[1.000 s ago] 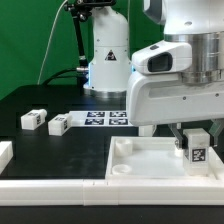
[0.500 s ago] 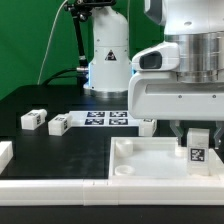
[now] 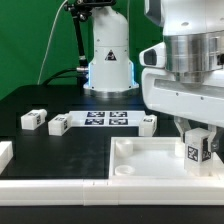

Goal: Assemble one leg

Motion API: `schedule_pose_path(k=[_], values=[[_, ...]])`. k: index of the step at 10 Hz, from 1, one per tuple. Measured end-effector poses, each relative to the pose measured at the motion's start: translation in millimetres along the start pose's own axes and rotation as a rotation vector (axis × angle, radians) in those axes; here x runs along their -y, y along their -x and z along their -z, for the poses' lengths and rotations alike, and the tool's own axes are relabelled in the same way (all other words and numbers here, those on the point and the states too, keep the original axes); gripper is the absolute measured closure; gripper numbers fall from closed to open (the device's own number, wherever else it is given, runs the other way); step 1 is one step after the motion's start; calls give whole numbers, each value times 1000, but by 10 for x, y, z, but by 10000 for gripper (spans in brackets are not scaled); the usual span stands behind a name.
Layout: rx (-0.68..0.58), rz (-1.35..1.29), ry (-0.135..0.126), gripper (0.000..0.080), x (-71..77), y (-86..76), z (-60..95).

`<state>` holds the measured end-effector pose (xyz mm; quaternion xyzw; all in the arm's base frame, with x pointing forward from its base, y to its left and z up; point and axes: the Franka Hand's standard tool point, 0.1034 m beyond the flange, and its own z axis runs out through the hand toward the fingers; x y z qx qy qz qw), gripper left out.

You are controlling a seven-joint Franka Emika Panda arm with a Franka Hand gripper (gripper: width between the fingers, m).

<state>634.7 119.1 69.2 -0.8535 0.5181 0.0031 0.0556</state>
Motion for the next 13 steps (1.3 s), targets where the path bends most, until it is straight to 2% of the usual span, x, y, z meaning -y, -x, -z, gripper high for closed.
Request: schedule_pose_path(k=[1,4,6,7,8,9,11,12,13], values=[[-5,-144,-23,509,-6,9,1],[10,-387,-30,509,-5,34,1],[10,-389,-30,509,-4,36,1],[10,-342,-30,308,-4,37,0],[10,-338,-29,308,-5,41,-1],[23,-259,1,181,-27,55,1],[23,14,15,159,-10,69,-10],[10,181,51,151,-24,93,-17],[4,347,67,151,-5,78,-15]])
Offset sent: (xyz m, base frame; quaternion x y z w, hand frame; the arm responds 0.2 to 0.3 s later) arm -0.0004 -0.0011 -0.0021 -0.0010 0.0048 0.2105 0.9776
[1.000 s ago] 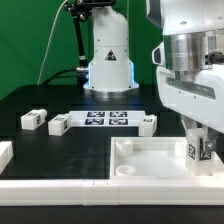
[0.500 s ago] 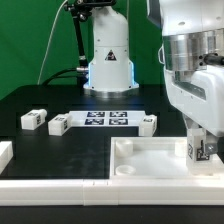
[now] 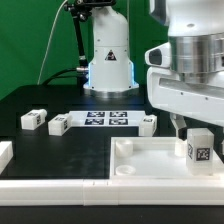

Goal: Assemble one leg

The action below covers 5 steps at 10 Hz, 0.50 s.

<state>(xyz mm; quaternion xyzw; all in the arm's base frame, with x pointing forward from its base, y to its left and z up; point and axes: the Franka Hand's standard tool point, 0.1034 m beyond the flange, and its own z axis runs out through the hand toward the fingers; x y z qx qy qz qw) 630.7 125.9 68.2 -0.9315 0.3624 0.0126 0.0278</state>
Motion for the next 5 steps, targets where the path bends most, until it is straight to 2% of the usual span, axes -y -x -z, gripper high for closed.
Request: schedule_pose_path(k=[1,2,5], values=[[0,112,11,151,9,-25,11],[-2,187,9,151,9,-51,21],[15,519,24,151,-24,-93,42]])
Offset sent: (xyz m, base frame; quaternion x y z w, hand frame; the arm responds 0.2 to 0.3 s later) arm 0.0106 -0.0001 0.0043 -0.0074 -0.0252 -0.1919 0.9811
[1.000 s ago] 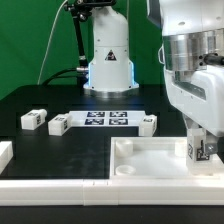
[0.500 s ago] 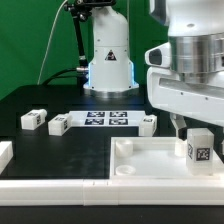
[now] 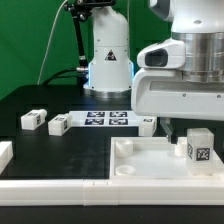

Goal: Assemble one leg

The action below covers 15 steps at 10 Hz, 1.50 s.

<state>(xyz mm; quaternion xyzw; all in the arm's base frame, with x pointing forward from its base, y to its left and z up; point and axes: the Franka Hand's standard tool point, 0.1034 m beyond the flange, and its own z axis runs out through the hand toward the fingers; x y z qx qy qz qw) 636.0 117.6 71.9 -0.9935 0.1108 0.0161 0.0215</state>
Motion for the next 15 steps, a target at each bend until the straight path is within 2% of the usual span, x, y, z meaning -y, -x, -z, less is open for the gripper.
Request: schedule_pose_path(k=[2,4,5,8,10,12,15], values=[[1,111,0,151,-23,-8,-1],[1,131,0,405,-23,-9,0],[0,131,0,509,-24,-10,0],[1,85,-1,509,-22,-9,0],[2,-94,-6,509,-34,-10,-3],[-18,-284,-4,509,-127,-13,2],[-32,-550,15,497,-330,-27,13]])
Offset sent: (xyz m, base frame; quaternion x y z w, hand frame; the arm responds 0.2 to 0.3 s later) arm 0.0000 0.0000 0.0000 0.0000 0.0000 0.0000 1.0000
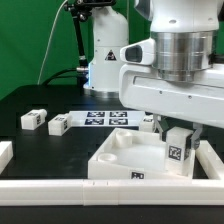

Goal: Assemble one leg

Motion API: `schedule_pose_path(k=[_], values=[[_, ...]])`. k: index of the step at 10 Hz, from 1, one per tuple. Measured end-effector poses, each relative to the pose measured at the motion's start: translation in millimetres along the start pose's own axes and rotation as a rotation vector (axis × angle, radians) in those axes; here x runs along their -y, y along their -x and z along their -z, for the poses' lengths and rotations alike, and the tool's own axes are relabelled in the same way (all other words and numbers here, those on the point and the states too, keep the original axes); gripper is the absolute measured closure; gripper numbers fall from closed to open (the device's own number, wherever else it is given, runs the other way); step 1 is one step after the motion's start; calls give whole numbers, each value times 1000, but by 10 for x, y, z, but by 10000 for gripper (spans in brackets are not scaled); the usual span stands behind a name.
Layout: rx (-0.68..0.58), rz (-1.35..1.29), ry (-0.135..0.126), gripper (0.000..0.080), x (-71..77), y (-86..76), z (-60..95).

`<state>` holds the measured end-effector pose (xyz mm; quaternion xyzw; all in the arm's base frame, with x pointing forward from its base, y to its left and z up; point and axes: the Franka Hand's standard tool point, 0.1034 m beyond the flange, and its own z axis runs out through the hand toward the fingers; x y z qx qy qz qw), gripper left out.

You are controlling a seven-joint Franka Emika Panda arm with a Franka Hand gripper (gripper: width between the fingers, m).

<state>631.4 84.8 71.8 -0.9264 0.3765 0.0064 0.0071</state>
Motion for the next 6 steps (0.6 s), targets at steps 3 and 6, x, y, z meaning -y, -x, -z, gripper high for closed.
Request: schedule_pose_path(k=[3,6], values=[[-7,-38,10,486,-47,-32,-5],[-6,-38,11,161,-49,-29,-12]])
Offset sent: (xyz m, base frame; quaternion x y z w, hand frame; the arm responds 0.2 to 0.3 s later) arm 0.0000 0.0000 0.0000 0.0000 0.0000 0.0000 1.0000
